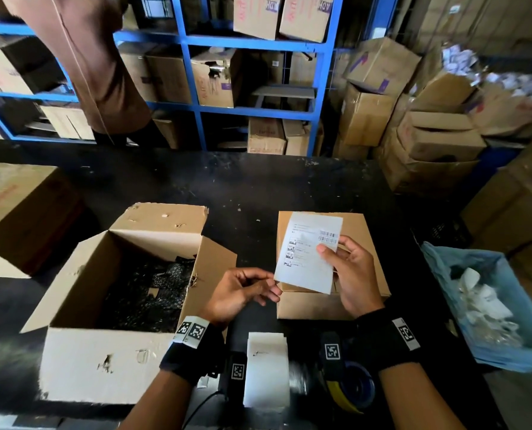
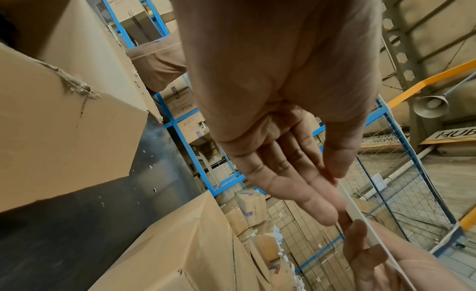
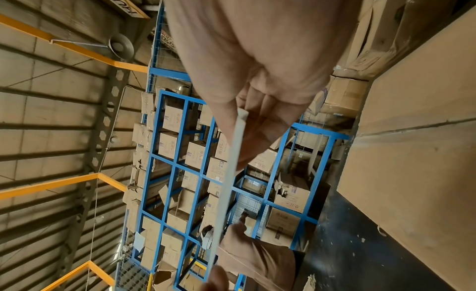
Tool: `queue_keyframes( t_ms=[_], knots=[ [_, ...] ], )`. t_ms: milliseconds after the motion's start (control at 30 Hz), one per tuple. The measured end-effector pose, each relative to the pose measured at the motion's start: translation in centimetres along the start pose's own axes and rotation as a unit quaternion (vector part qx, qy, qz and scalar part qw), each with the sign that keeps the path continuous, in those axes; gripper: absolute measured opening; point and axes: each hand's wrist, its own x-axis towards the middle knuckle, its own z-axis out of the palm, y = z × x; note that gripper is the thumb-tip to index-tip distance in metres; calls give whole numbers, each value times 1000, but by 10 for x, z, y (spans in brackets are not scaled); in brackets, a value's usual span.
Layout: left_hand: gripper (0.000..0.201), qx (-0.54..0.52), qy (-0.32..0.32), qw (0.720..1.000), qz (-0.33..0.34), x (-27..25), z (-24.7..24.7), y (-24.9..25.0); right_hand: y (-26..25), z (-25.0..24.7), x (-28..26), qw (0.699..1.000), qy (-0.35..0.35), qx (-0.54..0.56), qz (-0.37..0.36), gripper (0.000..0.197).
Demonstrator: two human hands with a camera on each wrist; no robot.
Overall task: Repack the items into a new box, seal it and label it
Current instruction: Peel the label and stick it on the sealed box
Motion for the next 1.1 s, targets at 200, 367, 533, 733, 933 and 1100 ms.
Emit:
queue_keyframes(
  t_ms=[200, 367, 533, 733, 933, 1100],
  knots=[
    [15, 12, 1, 1000, 20, 2, 1, -1, 3, -2, 2, 1000, -10, 2, 4, 21],
    [13, 21, -2, 999, 48, 1, 3, 2, 5, -1, 3, 1000, -9, 1, 11, 21],
    [21, 21, 3, 996, 83, 0, 7, 3, 13, 1, 4, 999, -4, -21, 45, 26],
    [21, 20, 23, 994, 105, -5, 8, 4, 14, 11, -8, 966, 29, -255, -22, 57],
    [10, 72, 31, 993, 93, -10, 6, 4, 4, 28, -38, 967, -166, -168, -91, 10],
    [13, 104, 18, 990, 94, -13, 5, 0, 5, 33, -46, 966, -185, -166, -73, 11]
  ],
)
